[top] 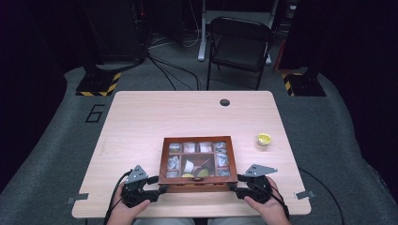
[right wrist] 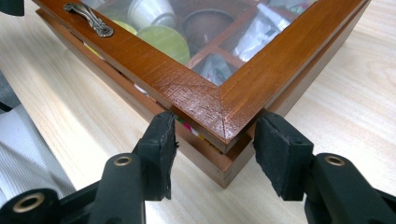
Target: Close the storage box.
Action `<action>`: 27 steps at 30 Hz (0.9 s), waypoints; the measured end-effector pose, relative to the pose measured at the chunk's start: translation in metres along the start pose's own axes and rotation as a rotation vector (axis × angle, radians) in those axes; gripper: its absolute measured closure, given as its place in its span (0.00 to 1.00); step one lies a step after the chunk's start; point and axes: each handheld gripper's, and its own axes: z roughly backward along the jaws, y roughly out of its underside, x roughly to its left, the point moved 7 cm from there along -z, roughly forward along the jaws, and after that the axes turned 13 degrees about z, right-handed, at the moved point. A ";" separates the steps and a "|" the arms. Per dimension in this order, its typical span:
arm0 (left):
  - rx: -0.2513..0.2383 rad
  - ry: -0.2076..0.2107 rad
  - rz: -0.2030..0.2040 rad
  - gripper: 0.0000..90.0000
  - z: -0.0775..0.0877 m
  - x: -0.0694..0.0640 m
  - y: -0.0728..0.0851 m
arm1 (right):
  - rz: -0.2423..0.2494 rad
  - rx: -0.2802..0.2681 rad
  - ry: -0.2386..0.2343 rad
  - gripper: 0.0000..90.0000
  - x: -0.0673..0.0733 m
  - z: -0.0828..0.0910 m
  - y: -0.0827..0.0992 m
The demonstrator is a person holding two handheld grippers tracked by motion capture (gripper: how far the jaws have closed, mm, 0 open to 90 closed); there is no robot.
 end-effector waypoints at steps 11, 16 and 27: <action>0.003 0.002 0.028 0.48 0.003 0.002 0.000 | -0.008 0.019 0.003 0.52 -0.002 0.004 0.006; -0.018 -0.002 0.037 0.48 0.004 0.004 -0.003 | -0.011 0.010 0.003 0.52 -0.002 0.005 0.004; -0.053 -0.016 0.073 0.47 0.009 0.016 -0.014 | -0.043 -0.037 0.042 0.50 -0.019 0.015 -0.004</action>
